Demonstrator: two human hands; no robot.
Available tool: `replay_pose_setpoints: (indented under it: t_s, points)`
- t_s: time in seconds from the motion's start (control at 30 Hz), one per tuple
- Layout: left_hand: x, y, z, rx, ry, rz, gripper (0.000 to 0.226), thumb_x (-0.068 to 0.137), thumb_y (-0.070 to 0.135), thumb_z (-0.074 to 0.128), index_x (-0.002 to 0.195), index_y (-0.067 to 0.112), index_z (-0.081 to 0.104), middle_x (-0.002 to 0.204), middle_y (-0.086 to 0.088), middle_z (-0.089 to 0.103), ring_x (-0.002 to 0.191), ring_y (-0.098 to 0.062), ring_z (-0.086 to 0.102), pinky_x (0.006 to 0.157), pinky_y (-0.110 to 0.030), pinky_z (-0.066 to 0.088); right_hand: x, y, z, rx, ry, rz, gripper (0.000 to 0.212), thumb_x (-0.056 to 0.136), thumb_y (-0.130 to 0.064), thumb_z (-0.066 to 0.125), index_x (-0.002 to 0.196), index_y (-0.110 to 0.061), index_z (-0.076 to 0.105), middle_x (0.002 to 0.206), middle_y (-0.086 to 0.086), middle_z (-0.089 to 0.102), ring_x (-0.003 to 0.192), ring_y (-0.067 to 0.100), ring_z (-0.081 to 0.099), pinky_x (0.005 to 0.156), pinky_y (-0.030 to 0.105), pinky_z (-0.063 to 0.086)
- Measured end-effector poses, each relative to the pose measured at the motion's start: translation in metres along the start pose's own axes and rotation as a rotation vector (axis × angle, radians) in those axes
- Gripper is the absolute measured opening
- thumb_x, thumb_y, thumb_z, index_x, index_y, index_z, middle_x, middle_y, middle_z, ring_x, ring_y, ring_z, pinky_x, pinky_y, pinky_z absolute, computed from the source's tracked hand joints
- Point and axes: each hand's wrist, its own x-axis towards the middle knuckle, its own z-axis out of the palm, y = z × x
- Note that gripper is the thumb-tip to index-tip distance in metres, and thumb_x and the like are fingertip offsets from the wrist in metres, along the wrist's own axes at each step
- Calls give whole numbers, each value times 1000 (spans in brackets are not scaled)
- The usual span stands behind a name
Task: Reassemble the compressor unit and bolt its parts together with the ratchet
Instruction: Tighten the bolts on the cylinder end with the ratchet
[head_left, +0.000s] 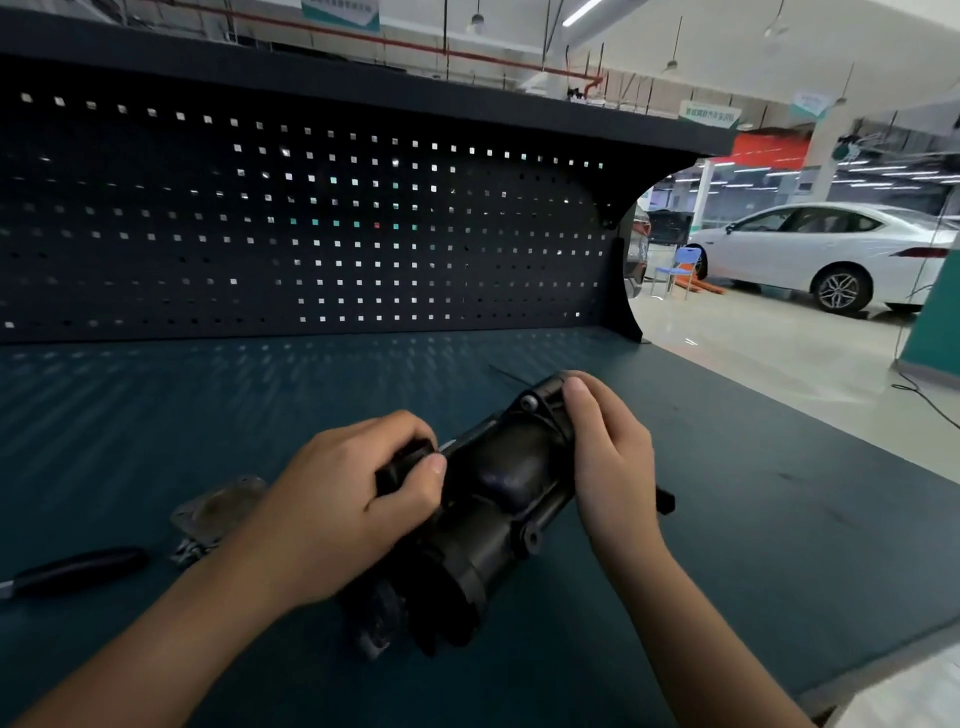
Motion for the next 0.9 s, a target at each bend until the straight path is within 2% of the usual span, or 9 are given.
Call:
replay_pose_setpoints:
  t_s: [0.1,0.2,0.33,0.37,0.43,0.5,0.6,0.7,0.9]
  points:
    - [-5,10,4,95,-31,55,35,68,59,31,77,32,51,71,13,57,78,-8,53,62,-20,40,-14,4,-14,-101,55,4,41,83,-47,46,116,-29,64,105,-28,60,93,-19,51,72,-9,30]
    - [-13,19,9,187,-52,122,44,69,57,31,84,27,59,73,12,58,66,-10,52,60,-25,41,-31,5,-24,-145,72,-16,25,85,-44,46,105,-39,61,88,-36,60,88,-26,49,69,-7,32]
    - [-17,23,7,234,-83,150,38,73,53,36,83,25,61,67,12,55,55,-8,52,50,-24,40,-44,6,-30,-193,-2,35,41,86,-59,44,120,-39,52,112,-21,61,103,-6,53,84,9,37]
    - [-18,24,7,259,-85,166,35,74,50,38,82,24,61,66,13,54,52,-7,51,48,-23,40,-46,5,-31,-193,-25,37,39,81,-64,48,116,-47,52,108,-23,62,102,-6,54,85,13,39]
    - [-19,24,5,296,-97,198,31,76,46,42,81,24,62,65,13,54,49,-6,51,43,-22,42,-48,-2,-35,-194,-64,-3,25,71,-65,63,94,-64,52,97,-38,60,95,-19,53,77,2,38]
    - [-21,22,2,342,-116,231,29,76,44,43,80,22,62,65,12,55,48,-7,51,42,-24,45,-51,-5,-40,-202,-68,-31,26,59,-66,63,83,-65,53,108,-49,46,101,-31,41,79,-6,30]
    - [-22,15,0,430,-126,312,28,74,41,45,77,20,64,65,10,56,50,-11,50,56,-21,41,-57,2,-44,-289,-31,-94,40,53,-66,56,91,-56,50,124,-32,45,117,-15,39,93,3,27]
    - [-24,9,0,475,-130,379,27,74,39,47,77,19,64,67,9,57,54,-12,50,66,-24,36,-65,7,-41,-295,21,-130,42,55,-61,58,94,-49,54,116,-10,56,114,7,50,92,1,29]
    - [-30,-1,-5,545,-181,452,26,73,38,49,79,19,66,74,8,60,60,-11,56,72,-27,37,-77,12,-39,-334,88,-137,51,47,-59,63,94,-41,62,97,-5,61,97,10,56,81,-3,30]
